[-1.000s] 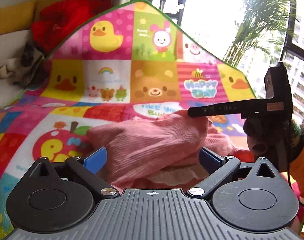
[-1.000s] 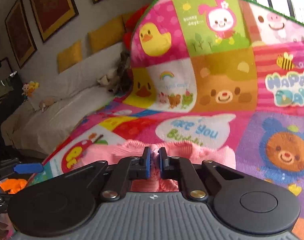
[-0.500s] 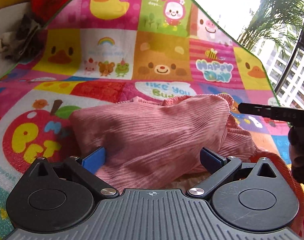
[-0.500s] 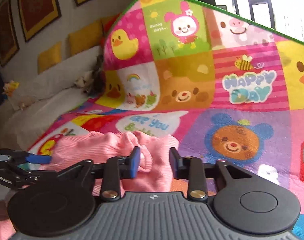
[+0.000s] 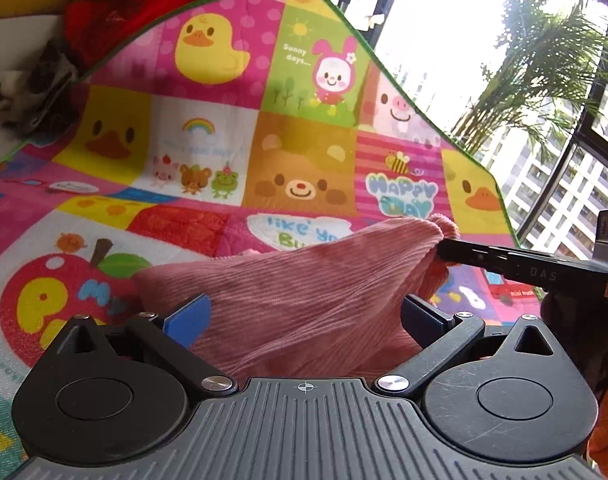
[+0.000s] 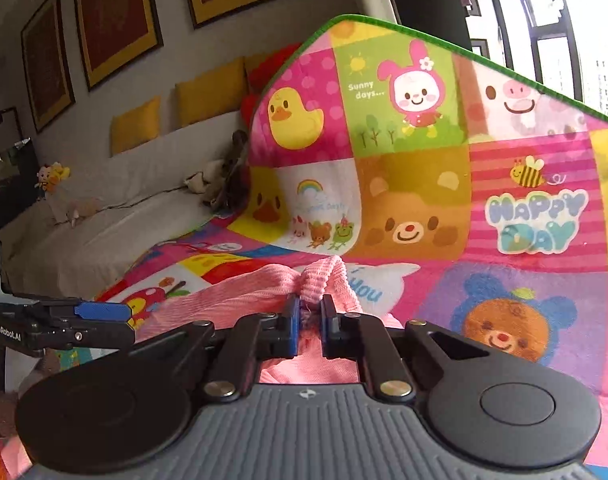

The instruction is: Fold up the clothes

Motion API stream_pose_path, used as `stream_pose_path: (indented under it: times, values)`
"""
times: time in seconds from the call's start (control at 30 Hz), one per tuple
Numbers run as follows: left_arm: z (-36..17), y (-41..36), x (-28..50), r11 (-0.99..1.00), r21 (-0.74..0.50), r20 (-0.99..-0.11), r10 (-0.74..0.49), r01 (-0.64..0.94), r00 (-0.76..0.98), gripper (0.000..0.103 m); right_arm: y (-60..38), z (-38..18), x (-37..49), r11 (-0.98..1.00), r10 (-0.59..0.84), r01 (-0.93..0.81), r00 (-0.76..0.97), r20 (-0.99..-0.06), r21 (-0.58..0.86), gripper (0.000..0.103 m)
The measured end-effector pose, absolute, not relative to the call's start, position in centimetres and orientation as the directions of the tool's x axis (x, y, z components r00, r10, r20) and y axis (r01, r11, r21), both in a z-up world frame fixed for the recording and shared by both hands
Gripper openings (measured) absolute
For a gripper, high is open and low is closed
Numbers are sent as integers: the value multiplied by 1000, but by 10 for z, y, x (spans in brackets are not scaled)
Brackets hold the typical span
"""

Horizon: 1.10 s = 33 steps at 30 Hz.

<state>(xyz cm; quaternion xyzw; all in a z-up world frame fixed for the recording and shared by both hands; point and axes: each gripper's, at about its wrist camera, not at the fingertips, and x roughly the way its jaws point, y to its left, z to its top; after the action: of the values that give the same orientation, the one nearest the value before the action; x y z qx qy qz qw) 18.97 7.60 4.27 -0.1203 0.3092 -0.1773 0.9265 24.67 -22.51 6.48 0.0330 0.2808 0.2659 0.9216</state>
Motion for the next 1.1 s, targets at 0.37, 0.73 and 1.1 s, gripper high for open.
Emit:
stream_pose_path:
  times: [0.37, 0.73, 1.1]
  values:
    - [22, 70, 191, 920, -297, -597, -388, 255, 702, 103, -231, 61, 233, 888, 427, -449, 730, -534, 96, 22]
    - [0, 69, 227, 924, -332, -613, -365, 191, 701, 103, -187, 11, 273, 866, 473, -464, 643, -602, 185, 29]
    - [-5, 63, 222, 936, -271, -606, -346, 223, 716, 103, -187, 7, 267, 867, 469, -473, 664, -582, 159, 30]
